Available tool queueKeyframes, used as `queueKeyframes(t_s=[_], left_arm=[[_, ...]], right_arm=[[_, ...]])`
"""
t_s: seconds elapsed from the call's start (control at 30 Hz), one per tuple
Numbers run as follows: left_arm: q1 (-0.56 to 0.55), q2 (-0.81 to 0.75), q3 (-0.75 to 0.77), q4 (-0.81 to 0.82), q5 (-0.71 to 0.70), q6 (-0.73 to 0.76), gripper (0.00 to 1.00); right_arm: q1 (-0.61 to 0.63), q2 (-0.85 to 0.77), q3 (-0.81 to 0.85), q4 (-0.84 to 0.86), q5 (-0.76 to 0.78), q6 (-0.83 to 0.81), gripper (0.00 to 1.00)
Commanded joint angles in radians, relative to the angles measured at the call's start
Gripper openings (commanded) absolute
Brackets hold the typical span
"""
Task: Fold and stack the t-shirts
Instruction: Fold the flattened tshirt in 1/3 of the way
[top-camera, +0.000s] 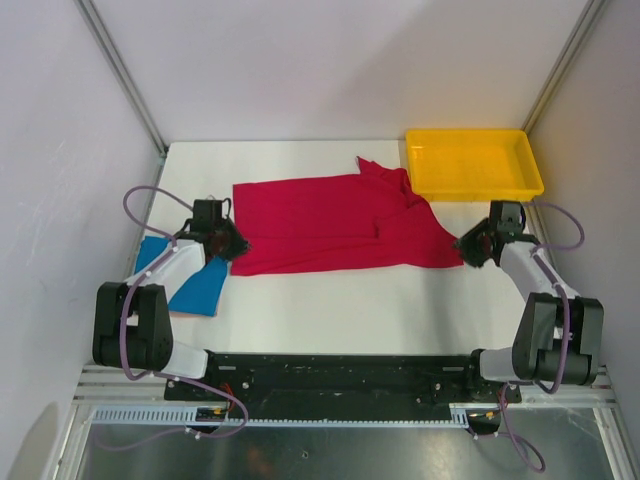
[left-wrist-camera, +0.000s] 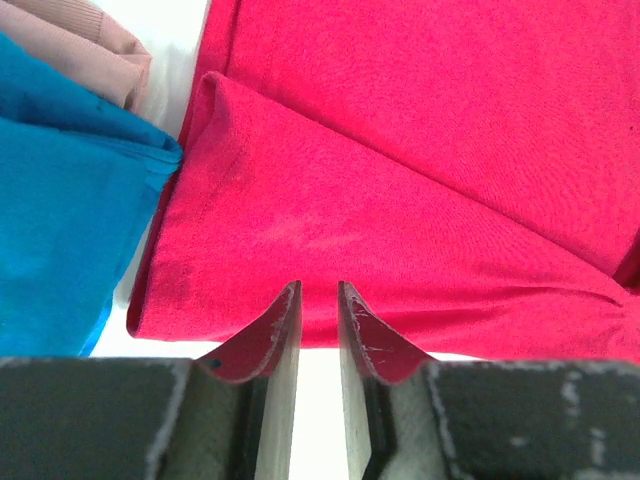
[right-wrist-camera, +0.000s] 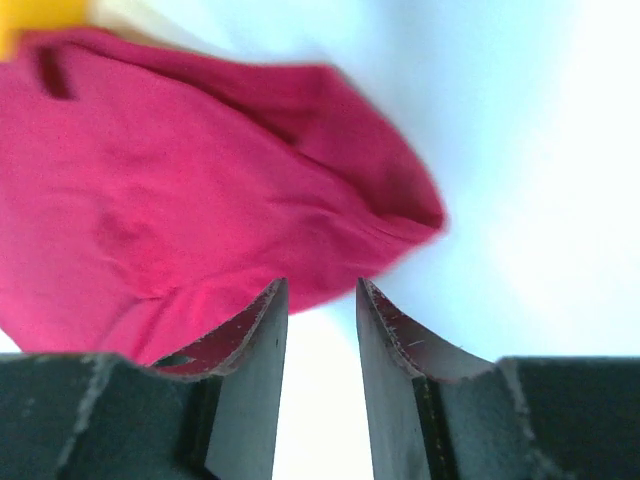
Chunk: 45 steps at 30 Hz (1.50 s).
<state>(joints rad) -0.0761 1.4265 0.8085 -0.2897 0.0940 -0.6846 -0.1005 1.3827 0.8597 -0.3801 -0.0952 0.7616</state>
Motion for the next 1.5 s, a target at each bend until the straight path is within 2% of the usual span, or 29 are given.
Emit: queueKeyframes(t_s=[0.0,0.27,1.07,1.17,1.33,1.47], left_arm=[[-0.002,-0.041,-0.009,0.024,0.027,-0.015,0.25],[-0.002,-0.043,-0.010,0.024,0.031,-0.010,0.25],[-0.001,-0.042,-0.015,0.022,0.026,0.010,0.25],[-0.001,-0.046,-0.029,0.022,0.030,0.010,0.26],[-0.001,-0.062,-0.071,0.022,0.019,-0.007,0.32],[-0.001,-0.096,-0.110,0.022,-0.009,-0.019,0.38]], right_arm=[[-0.047,-0.065,-0.109,-0.045,-0.020,-0.030,0.39],[-0.070,-0.027,-0.153,0.036,-0.032,-0.028,0.40],[-0.096,0.140,-0.127,0.198,-0.002,-0.007,0.40],[-0.095,0.152,-0.095,0.195,0.032,-0.013,0.34],[-0.087,0.156,-0.049,0.142,0.062,-0.039,0.07],[-0.094,0.146,-0.044,0.100,0.082,-0.056,0.00]])
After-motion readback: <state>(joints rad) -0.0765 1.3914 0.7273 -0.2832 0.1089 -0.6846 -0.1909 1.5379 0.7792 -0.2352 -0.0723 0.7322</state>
